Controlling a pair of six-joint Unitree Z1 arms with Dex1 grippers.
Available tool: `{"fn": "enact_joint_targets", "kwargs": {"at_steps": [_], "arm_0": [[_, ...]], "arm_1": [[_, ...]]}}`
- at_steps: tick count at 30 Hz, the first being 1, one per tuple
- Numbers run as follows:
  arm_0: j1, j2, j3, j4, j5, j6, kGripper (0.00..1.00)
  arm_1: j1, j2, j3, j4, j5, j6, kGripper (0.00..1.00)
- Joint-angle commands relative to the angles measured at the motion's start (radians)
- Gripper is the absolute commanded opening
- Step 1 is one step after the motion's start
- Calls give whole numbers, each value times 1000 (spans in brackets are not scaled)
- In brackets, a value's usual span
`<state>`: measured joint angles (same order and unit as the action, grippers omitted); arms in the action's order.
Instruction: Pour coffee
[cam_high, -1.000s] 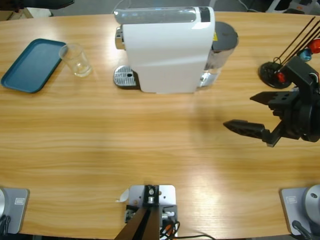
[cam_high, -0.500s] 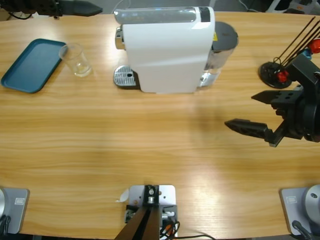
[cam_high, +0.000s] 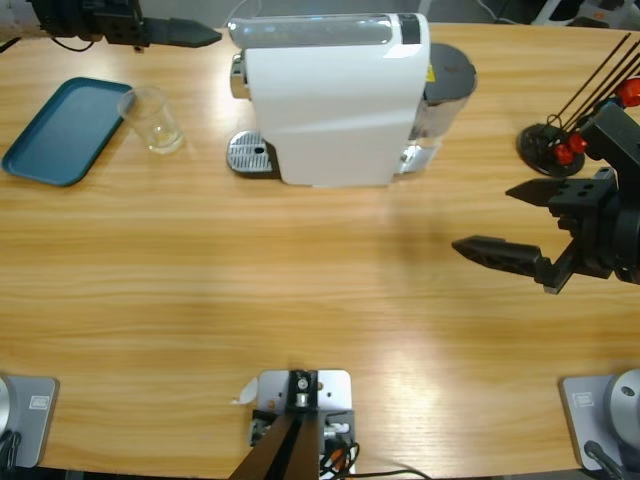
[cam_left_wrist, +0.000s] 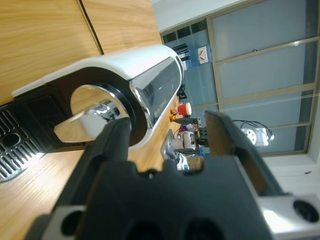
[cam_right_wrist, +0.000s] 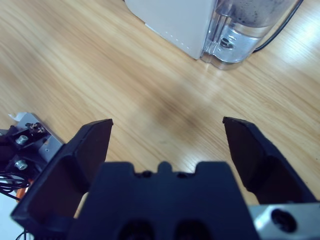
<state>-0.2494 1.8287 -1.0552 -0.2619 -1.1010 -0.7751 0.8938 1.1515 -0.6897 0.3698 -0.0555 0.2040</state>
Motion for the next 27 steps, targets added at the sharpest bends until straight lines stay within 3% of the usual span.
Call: {"fn": "enact_joint_targets", "kwargs": {"at_steps": [1, 5, 10, 12, 17, 18, 27], "arm_0": [[-29, 65, 11, -78, -13, -50, 637], [-32, 65, 12, -93, -13, -60, 636], [-33, 67, 17, -97, -14, -60, 521], [-34, 67, 21, -99, -15, -59, 413], [-37, 75, 23, -107, -16, -61, 31], [-38, 77, 23, -108, -16, -61, 0], [-41, 82, 23, -146, -16, -80, 0]], "arm_1": [[9, -11, 19, 5, -12, 14, 982], [8, -12, 19, 5, -12, 14, 982], [8, -12, 19, 5, -10, 14, 982], [9, -12, 19, 5, -10, 14, 977], [9, -10, 19, 5, -8, 14, 921], [9, -10, 19, 5, -7, 14, 898], [8, -7, 18, 5, -3, 14, 890]]}}
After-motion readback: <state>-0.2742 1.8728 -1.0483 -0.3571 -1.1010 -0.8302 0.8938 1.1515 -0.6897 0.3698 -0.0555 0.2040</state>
